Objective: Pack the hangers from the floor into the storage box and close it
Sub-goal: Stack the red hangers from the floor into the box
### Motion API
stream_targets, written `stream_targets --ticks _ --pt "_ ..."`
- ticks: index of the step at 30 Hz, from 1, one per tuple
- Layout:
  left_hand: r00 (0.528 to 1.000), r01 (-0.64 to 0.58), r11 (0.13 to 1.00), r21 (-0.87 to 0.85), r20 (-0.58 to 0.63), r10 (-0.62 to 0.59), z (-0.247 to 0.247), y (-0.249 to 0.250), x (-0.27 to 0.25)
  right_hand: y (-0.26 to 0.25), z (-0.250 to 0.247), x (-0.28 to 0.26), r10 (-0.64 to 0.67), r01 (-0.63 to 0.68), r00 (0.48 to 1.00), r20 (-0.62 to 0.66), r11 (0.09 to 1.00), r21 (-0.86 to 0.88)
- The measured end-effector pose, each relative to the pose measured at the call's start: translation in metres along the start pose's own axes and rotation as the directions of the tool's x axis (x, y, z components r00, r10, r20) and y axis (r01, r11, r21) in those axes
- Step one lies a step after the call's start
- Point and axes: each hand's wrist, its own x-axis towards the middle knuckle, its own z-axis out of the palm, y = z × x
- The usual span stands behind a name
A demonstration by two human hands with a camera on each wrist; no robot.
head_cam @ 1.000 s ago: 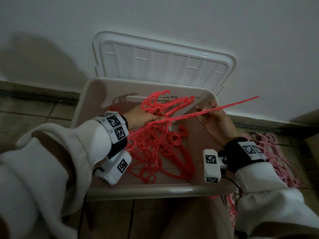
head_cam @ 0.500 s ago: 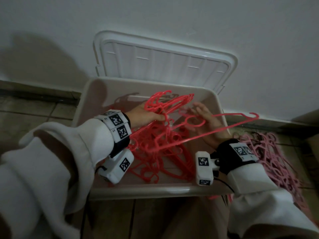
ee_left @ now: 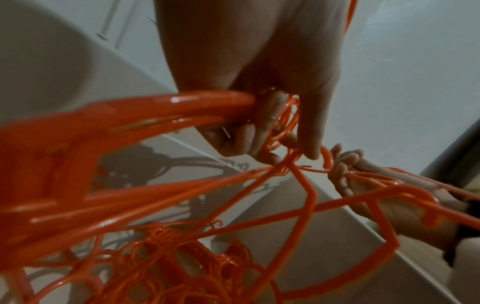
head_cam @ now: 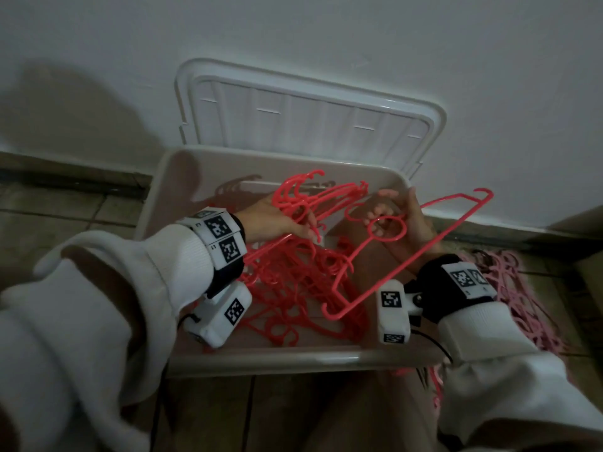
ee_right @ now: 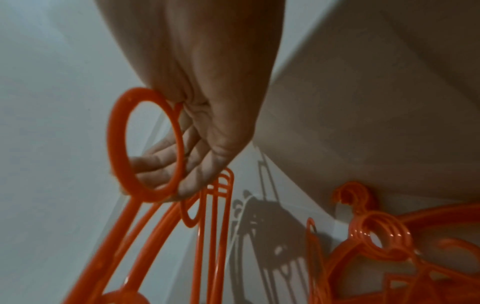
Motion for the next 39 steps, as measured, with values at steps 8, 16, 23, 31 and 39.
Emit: stream_targets --ticks 8,16,23,31,39 --pt "0.993 -0.038 0.999 -0.022 0.115 0.04 0.015 0.01 -0.005 0.0 0.018 0.0 -0.02 0.021 1.0 -0.02 0.999 0.042" --pt "0.995 -0.093 0.994 -0.066 0.041 0.095 0.017 0.005 -0.004 0.008 0.025 0.002 -0.097 0.096 0.994 -0.053 0.995 -0.024" --pt "0.99 -0.144 0.989 -0.027 0.004 0.144 0.005 -0.006 0.004 0.011 0.015 0.006 -0.151 0.147 0.988 0.019 0.982 0.121" --pt "0.994 -0.104 0.994 0.013 0.043 0.103 -0.006 -0.005 0.001 -0.012 0.0 0.001 -0.047 0.045 0.999 0.026 0.996 0.081" --pt "0.989 -0.14 0.99 -0.025 -0.047 0.139 -0.004 -0.005 -0.002 0.004 0.011 -0.004 0.037 -0.031 0.994 0.101 0.998 -0.061"
